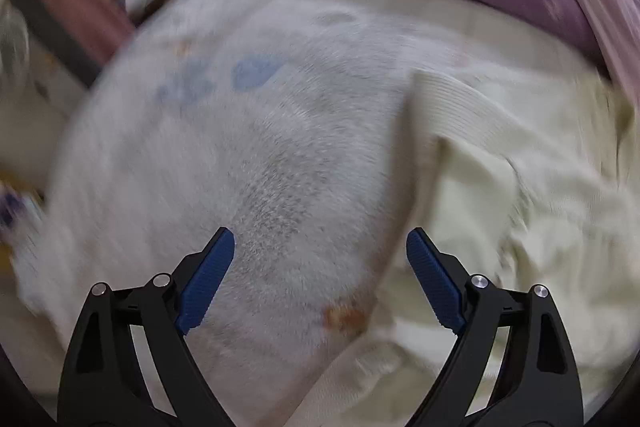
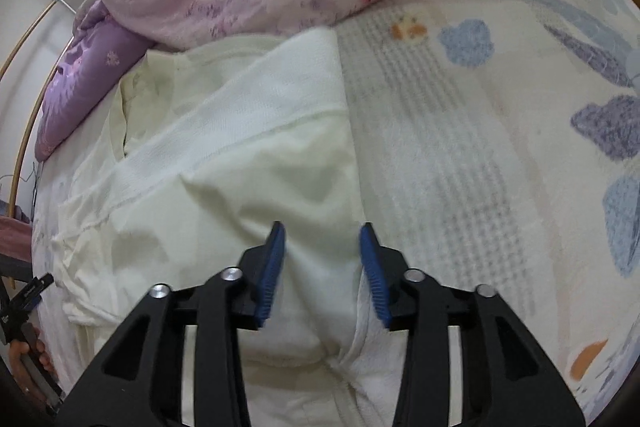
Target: Fold large clothes
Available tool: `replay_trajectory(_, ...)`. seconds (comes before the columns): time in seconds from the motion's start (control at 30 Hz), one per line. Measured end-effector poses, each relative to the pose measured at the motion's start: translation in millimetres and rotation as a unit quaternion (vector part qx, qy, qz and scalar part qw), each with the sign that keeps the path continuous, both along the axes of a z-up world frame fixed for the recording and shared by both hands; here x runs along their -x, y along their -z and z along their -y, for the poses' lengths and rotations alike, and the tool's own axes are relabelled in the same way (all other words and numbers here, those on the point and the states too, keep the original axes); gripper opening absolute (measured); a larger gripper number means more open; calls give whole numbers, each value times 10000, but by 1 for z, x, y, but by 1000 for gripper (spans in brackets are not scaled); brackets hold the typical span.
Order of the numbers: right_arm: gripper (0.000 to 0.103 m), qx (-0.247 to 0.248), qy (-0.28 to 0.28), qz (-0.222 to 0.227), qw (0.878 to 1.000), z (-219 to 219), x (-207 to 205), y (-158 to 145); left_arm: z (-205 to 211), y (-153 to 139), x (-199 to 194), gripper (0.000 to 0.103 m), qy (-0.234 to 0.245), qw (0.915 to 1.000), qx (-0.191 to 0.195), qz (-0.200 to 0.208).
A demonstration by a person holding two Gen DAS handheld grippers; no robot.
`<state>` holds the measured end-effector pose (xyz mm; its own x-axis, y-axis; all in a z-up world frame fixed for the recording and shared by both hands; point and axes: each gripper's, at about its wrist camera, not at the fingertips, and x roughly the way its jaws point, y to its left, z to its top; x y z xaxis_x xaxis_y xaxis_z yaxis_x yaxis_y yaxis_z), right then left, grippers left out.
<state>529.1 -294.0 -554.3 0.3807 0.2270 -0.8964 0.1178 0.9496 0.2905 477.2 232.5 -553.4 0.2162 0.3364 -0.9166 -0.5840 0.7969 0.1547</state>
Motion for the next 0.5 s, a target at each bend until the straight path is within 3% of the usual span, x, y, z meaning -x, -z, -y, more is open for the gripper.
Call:
replay_trajectory(0.13, 50, -27, 69, 141, 9999, 4, -24, -6, -26, 2, -17, 88, -312, 9941, 939, 449)
replay_trajectory(0.23, 60, -170, 199, 198, 9995, 9, -49, -8, -36, 15, -43, 88, -188, 9856, 1584, 555)
replay_trajectory(0.37, 63, -529, 496, 22, 9974, 20, -87, 5, -31, 32, -88, 89, 282, 9800, 1938, 349)
replay_trajectory(0.5, 64, -811, 728, -251, 9937, 25, -119, 28, -34, 55, -121, 89, 490, 9816, 1846, -1)
